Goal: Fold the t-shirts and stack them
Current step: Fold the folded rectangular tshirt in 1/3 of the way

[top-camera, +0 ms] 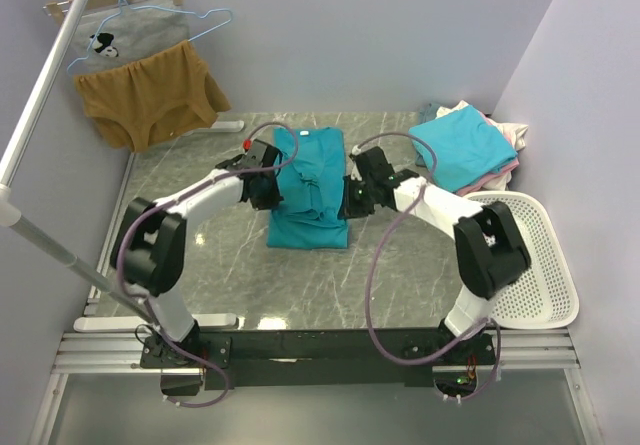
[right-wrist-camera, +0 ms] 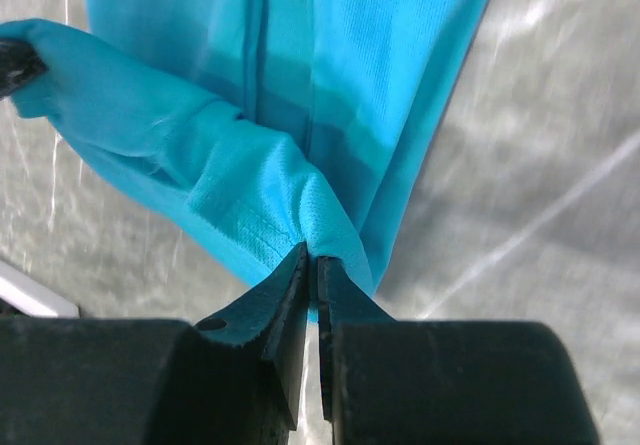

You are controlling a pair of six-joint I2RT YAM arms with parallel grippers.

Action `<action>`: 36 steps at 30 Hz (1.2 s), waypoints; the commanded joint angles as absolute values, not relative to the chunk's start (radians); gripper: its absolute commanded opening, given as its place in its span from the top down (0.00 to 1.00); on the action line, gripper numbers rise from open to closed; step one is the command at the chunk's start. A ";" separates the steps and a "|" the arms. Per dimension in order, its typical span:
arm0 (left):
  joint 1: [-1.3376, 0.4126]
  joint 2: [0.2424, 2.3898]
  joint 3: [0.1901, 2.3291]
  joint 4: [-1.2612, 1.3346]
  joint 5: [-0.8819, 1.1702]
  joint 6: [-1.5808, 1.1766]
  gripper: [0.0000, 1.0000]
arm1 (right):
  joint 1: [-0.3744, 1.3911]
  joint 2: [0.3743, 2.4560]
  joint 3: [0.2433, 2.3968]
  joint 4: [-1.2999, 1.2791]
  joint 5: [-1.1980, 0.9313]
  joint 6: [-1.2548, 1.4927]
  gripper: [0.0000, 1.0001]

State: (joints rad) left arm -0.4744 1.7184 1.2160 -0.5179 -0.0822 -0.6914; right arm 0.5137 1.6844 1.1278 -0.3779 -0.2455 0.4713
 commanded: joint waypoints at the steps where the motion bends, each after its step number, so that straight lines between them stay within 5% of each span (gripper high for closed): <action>1: -0.443 1.837 1.324 -0.483 -0.028 -0.627 0.99 | 0.469 1.787 1.273 -0.400 -0.290 0.388 0.86; 2: -0.439 1.857 1.334 -0.488 -0.032 -0.627 0.99 | 0.462 1.807 1.294 -0.405 -0.290 0.385 0.85; 6: -0.408 1.914 1.373 -0.500 -0.037 -0.615 0.99 | 0.431 1.914 1.391 -0.429 -0.272 0.373 0.55; 9: -0.397 1.905 1.362 -0.499 -0.154 -0.624 0.99 | 0.397 1.919 1.407 -0.384 -0.284 0.370 0.52; 13: -0.387 1.786 1.336 -0.469 -0.225 -0.617 0.63 | 0.377 1.835 1.364 -0.342 -0.232 0.367 0.50; 15: -0.387 1.743 1.324 -0.460 -0.216 -0.617 0.63 | 0.377 1.778 1.341 -0.333 -0.254 0.365 0.49; 17: -0.388 1.684 1.309 -0.442 -0.164 -0.617 0.51 | 0.377 1.738 1.306 -0.328 -0.293 0.371 0.48; 20: -0.388 1.635 1.284 -0.433 -0.056 -0.603 0.59 | 0.388 1.715 1.279 -0.342 -0.363 0.388 0.48; 25: -0.394 1.600 1.215 -0.436 0.138 -0.603 0.86 | 0.463 1.694 1.241 -0.357 -0.371 0.402 0.48; 36: -0.419 1.629 1.068 -0.334 0.195 -0.632 0.89 | 0.534 1.762 1.224 -0.311 -0.354 0.446 0.48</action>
State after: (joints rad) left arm -0.4156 1.6085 1.0557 -0.4122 0.1627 -0.6243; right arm 0.5323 1.7306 1.2072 -0.3523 -0.3611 0.4343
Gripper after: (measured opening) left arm 0.119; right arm 0.516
